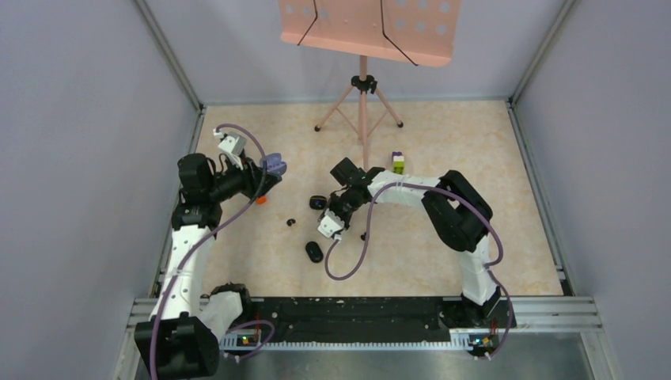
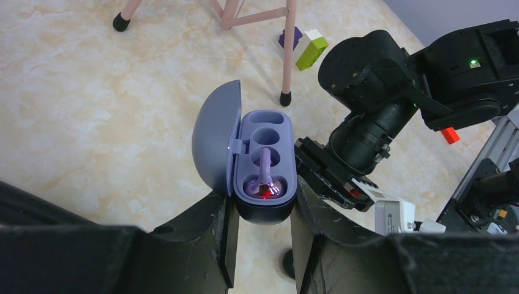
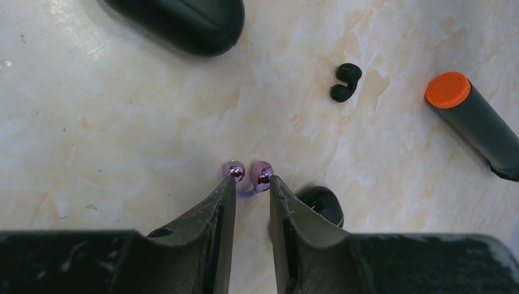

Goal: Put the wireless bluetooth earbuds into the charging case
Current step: Pick up the right earbud from the center of the board.

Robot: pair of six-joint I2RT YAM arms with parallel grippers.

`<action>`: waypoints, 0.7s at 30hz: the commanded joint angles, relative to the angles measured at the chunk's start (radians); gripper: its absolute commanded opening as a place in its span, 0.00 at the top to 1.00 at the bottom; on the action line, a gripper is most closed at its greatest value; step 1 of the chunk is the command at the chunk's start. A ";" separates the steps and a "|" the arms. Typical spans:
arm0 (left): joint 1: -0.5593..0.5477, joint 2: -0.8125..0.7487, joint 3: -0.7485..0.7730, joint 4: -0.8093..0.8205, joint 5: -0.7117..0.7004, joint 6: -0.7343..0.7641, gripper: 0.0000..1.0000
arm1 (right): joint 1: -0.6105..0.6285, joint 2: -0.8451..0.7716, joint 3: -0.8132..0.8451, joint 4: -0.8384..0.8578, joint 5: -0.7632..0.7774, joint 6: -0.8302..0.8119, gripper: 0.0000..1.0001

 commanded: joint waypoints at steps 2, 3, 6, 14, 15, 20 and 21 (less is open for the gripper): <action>0.006 0.007 0.022 0.063 0.009 -0.012 1.00 | 0.023 -0.007 0.045 -0.013 -0.072 0.047 0.73; 0.006 0.007 0.022 0.063 0.008 -0.012 1.00 | 0.025 -0.003 0.047 -0.014 -0.072 0.049 0.73; 0.006 0.007 0.024 0.061 0.008 -0.013 1.00 | 0.027 0.004 0.057 -0.013 -0.066 0.069 0.73; 0.006 0.001 0.022 0.067 0.011 -0.014 1.00 | 0.002 -0.023 0.100 -0.013 -0.066 0.279 0.69; 0.007 0.001 0.019 0.074 0.011 -0.017 1.00 | -0.001 -0.019 0.111 -0.013 -0.067 0.312 0.68; 0.007 0.000 0.015 0.085 0.012 -0.027 1.00 | -0.007 0.024 0.188 -0.100 -0.075 0.377 0.69; 0.007 0.000 0.015 0.085 0.013 -0.027 1.00 | -0.007 0.032 0.195 -0.102 -0.075 0.391 0.69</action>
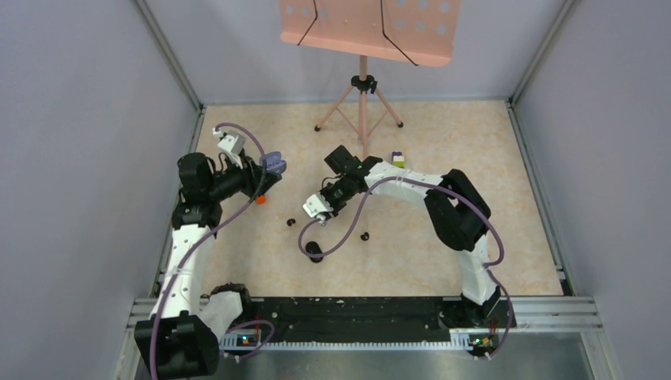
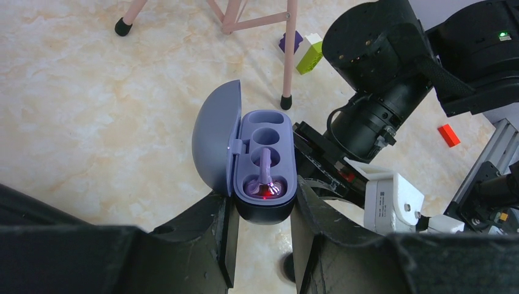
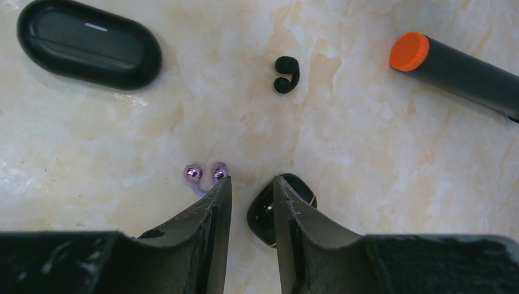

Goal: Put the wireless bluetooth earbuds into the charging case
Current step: Pick up the right earbud from the center of the board.

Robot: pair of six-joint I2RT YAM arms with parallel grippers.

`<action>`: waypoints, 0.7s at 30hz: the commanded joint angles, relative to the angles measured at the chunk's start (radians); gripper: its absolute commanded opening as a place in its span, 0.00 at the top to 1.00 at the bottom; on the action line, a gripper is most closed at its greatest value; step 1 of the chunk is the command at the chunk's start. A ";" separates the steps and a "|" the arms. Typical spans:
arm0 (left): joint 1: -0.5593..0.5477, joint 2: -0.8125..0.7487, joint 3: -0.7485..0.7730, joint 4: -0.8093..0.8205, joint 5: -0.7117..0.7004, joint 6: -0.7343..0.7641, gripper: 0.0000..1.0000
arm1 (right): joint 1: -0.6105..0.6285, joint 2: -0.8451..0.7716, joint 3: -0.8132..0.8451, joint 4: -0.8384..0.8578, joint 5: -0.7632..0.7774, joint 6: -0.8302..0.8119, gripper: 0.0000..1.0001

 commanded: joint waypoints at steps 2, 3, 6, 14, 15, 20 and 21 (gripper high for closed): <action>0.007 -0.008 0.015 0.062 0.012 -0.018 1.00 | -0.005 0.044 0.098 -0.061 -0.044 0.124 0.70; 0.006 -0.011 0.016 0.061 0.012 -0.019 1.00 | -0.006 0.052 0.108 -0.068 -0.041 0.131 0.71; 0.007 -0.016 0.014 0.056 0.012 -0.018 1.00 | -0.005 0.082 0.140 -0.100 -0.031 0.142 0.74; 0.007 -0.025 0.009 0.052 0.011 -0.018 1.00 | 0.007 0.117 0.155 -0.170 -0.012 0.136 0.73; 0.007 -0.025 0.010 0.052 0.012 -0.017 1.00 | 0.008 0.119 0.152 -0.170 -0.009 0.138 0.73; 0.007 -0.027 0.008 0.055 0.012 -0.018 1.00 | 0.012 0.133 0.162 -0.168 0.009 0.160 0.75; 0.007 -0.027 0.008 0.055 0.012 -0.018 1.00 | 0.011 0.136 0.164 -0.168 0.014 0.163 0.76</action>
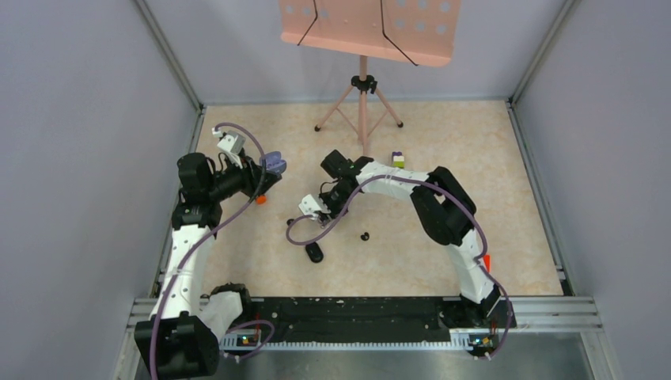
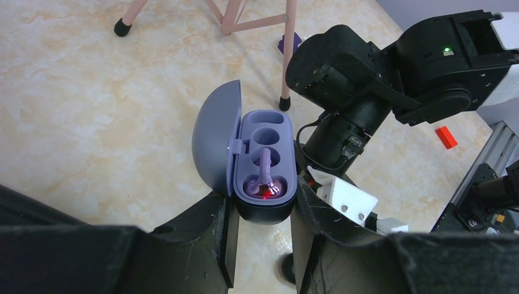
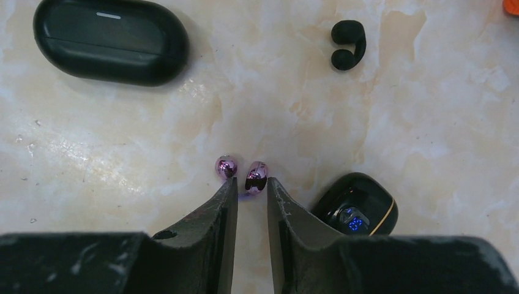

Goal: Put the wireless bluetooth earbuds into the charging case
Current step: Pick up the right earbud from the center of the board, then place the right earbud at the center of the board.

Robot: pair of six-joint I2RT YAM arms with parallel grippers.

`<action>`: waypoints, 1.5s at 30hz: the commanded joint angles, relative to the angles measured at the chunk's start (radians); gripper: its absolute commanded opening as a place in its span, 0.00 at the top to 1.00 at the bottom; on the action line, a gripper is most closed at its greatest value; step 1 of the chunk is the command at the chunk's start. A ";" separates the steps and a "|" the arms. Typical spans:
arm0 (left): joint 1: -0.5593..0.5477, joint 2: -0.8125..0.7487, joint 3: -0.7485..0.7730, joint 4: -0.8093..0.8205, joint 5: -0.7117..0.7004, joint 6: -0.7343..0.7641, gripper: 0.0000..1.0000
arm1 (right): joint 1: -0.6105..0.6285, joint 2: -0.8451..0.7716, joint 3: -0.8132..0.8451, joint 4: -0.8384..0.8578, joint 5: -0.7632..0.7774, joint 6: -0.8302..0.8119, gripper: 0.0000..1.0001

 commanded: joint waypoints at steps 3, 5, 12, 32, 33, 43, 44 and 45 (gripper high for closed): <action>0.007 -0.024 0.006 0.051 0.012 -0.006 1.00 | 0.008 0.031 0.055 -0.020 0.011 0.039 0.78; 0.007 -0.024 0.005 0.053 0.012 -0.008 1.00 | 0.009 0.037 0.058 -0.021 0.015 0.053 0.82; 0.008 -0.027 0.007 0.050 0.018 -0.006 1.00 | -0.009 -0.032 0.038 0.022 0.067 0.291 0.90; 0.006 0.058 -0.004 0.241 0.054 -0.110 1.00 | -0.358 -0.539 -0.657 0.128 0.568 1.439 0.73; 0.006 0.061 0.000 0.238 0.057 -0.105 1.00 | -0.369 -0.532 -0.646 0.125 0.561 1.444 0.68; 0.005 0.069 0.045 0.184 0.056 -0.068 1.00 | -0.390 -0.631 -0.566 0.004 0.424 1.213 0.60; 0.005 0.065 0.045 0.179 0.055 -0.065 1.00 | -0.391 -0.661 -0.576 -0.002 0.405 1.151 0.61; 0.005 0.062 0.044 0.174 0.055 -0.061 1.00 | -0.392 -0.697 -0.592 0.000 0.374 1.075 0.63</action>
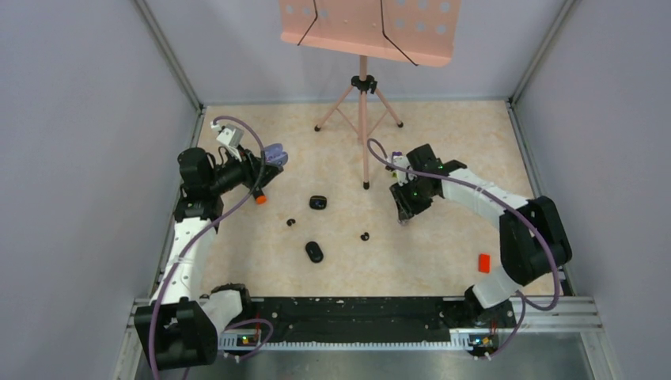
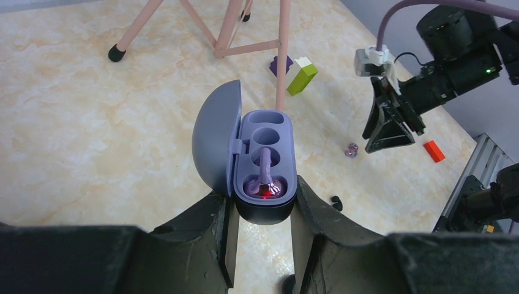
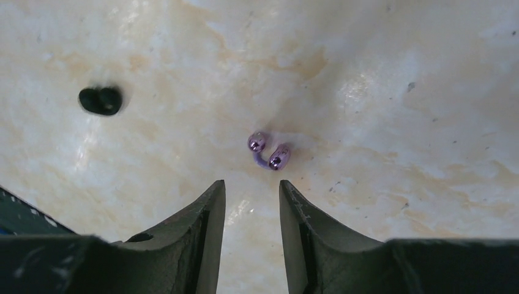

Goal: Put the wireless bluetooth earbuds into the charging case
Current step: Place the right earbud at the center of the board.

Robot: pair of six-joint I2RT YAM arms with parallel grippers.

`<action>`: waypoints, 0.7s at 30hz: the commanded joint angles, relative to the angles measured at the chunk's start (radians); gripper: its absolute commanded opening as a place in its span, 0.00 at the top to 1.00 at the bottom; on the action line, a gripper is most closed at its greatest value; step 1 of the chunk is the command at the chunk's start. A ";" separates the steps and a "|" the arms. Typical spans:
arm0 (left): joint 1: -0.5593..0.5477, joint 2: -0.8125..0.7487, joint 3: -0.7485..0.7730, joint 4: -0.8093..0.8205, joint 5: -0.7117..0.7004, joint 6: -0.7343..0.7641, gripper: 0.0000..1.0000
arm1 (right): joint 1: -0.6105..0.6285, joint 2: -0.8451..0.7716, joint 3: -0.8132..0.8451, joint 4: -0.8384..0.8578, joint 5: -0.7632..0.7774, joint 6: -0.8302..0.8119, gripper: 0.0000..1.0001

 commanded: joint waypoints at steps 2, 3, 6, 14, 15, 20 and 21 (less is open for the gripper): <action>0.006 -0.013 0.040 0.012 0.014 0.024 1.00 | -0.007 -0.207 -0.042 -0.035 -0.205 -0.432 0.66; 0.006 -0.014 0.037 0.013 0.013 0.023 1.00 | -0.008 -0.252 -0.073 -0.035 -0.258 -0.563 0.68; 0.006 -0.015 0.028 0.017 0.010 0.025 1.00 | -0.006 -0.388 -0.203 0.006 -0.348 -0.989 0.73; 0.006 -0.014 0.026 0.009 0.010 0.034 1.00 | 0.014 -0.389 -0.337 0.139 -0.372 -1.402 0.82; 0.006 -0.013 0.025 0.007 0.009 0.037 1.00 | 0.017 -0.376 -0.335 0.140 -0.369 -1.418 0.83; 0.006 -0.016 0.026 0.004 0.002 0.040 1.00 | 0.035 -0.307 -0.342 0.159 -0.323 -1.490 0.84; 0.006 -0.017 0.025 0.005 0.001 0.041 1.00 | 0.035 -0.290 -0.341 0.159 -0.314 -1.500 0.83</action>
